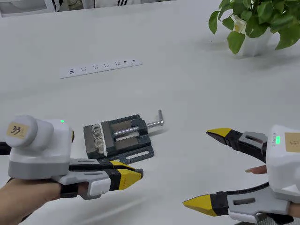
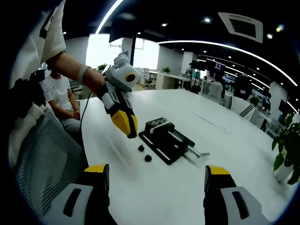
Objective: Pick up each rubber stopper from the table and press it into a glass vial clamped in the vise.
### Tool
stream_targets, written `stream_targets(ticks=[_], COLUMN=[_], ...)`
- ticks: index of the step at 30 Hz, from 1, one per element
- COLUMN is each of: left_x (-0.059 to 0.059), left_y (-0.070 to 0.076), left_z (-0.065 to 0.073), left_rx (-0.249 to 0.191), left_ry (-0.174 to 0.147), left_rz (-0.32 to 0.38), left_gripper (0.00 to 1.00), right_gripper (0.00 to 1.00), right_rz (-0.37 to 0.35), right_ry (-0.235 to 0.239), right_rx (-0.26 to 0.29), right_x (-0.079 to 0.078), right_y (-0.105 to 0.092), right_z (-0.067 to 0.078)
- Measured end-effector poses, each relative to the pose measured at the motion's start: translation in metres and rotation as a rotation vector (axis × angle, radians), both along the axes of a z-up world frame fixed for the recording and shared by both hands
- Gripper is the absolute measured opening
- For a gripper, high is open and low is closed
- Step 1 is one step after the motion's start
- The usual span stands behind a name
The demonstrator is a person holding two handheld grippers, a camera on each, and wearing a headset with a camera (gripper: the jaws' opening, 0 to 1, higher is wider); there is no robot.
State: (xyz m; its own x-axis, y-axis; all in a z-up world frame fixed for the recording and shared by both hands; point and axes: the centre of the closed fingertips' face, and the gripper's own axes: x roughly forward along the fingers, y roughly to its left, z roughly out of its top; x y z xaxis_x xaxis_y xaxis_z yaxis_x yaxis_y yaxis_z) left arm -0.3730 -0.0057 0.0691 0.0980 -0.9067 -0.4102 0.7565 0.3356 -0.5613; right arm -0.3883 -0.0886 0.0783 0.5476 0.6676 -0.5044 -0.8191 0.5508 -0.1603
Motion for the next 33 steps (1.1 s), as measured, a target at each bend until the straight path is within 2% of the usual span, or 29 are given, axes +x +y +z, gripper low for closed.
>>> stream_targets(ticks=[3,5,7,9,11,13,14,18,20,21,23,26,28,30,31,33], left_x=[-0.003,-0.005,-0.008,-0.01,-0.012,-0.014,-0.014,-0.014,-0.013,-0.012,-0.012,-0.012,-0.012,-0.012,-0.011,-0.011], left_y=[0.004,0.005,0.007,0.007,0.007,0.008,0.008,0.009,0.01,0.011,0.011,0.011,0.011,0.011,0.011,0.011], left_z=[0.004,0.01,0.016,0.025,0.032,0.038,0.042,0.045,0.044,0.044,0.043,0.04,0.039,0.038,0.037,0.037], left_rx=[-0.018,-0.051,-0.079,-0.13,-0.161,-0.186,-0.2,-0.208,-0.207,-0.209,-0.204,-0.196,-0.198,-0.199,-0.196,-0.2], left_ry=[0.013,0.049,0.063,0.105,0.125,0.13,0.146,0.155,0.156,0.158,0.159,0.166,0.171,0.175,0.182,0.186], left_rz=[0.005,0.021,0.02,0.034,0.038,0.031,0.036,0.044,0.051,0.054,0.058,0.069,0.076,0.085,0.094,0.102], left_gripper=[0.07,0.07,0.07,0.07,0.07,0.07,0.07,0.07,0.07,0.07,0.07,0.07,0.07,0.07,0.07,0.07], right_gripper=[0.73,0.66,0.64,0.58,0.52,0.44,0.41,0.32,0.29,0.28,0.25,0.24,0.24,0.23,0.23,0.21], right_rz=[0.062,0.101,0.117,0.148,0.16,0.188,0.199,0.239,0.272,0.296,0.322,0.379,0.392,0.406,0.417,0.428], right_ry=[-0.043,-0.063,-0.069,-0.092,-0.106,-0.144,-0.152,-0.183,-0.219,-0.245,-0.256,-0.298,-0.305,-0.324,-0.346,-0.363], right_rx=[-0.043,-0.042,-0.038,-0.032,-0.022,-0.024,-0.028,-0.036,-0.061,-0.093,-0.132,-0.21,-0.221,-0.248,-0.283,-0.3], right_x=[0.0,-0.002,-0.003,-0.004,-0.004,-0.004,-0.004,-0.006,-0.007,-0.008,-0.011,-0.015,-0.015,-0.014,-0.012,-0.011], right_y=[0.012,0.023,0.032,0.041,0.047,0.056,0.06,0.071,0.076,0.079,0.082,0.089,0.094,0.098,0.099,0.103], right_z=[0.002,0.004,0.007,0.012,0.016,0.023,0.025,0.033,0.039,0.04,0.038,0.034,0.033,0.031,0.029,0.028])
